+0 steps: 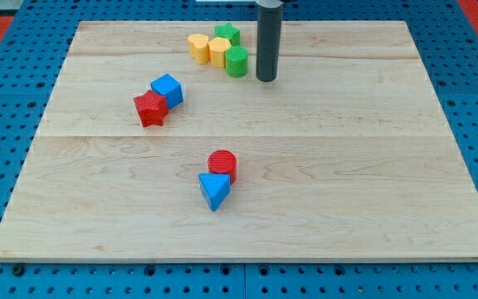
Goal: Place blue cube above red star at bottom left
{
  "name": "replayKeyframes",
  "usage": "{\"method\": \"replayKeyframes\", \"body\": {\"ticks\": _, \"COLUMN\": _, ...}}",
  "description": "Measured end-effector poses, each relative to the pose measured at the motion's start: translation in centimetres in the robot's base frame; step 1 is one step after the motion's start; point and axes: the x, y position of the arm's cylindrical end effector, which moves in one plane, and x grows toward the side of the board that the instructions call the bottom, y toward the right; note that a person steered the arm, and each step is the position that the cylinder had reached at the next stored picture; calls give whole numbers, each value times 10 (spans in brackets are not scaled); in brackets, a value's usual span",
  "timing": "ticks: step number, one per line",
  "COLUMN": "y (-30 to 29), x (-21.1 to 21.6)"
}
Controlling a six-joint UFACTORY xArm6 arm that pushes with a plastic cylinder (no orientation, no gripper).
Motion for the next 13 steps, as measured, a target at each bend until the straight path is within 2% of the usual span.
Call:
{"method": "replayKeyframes", "body": {"ticks": 2, "y": 3, "x": 3}}
{"method": "replayKeyframes", "body": {"ticks": 3, "y": -40, "x": 42}}
{"method": "replayKeyframes", "body": {"ticks": 4, "y": -98, "x": 23}}
{"method": "replayKeyframes", "body": {"ticks": 5, "y": -141, "x": 34}}
{"method": "replayKeyframes", "body": {"ticks": 6, "y": -164, "x": 77}}
{"method": "replayKeyframes", "body": {"ticks": 7, "y": -167, "x": 83}}
{"method": "replayKeyframes", "body": {"ticks": 8, "y": -203, "x": 117}}
{"method": "replayKeyframes", "body": {"ticks": 9, "y": -245, "x": 105}}
{"method": "replayKeyframes", "body": {"ticks": 10, "y": -190, "x": 115}}
{"method": "replayKeyframes", "body": {"ticks": 11, "y": -167, "x": 70}}
{"method": "replayKeyframes", "body": {"ticks": 12, "y": -194, "x": 50}}
{"method": "replayKeyframes", "body": {"ticks": 13, "y": -195, "x": 49}}
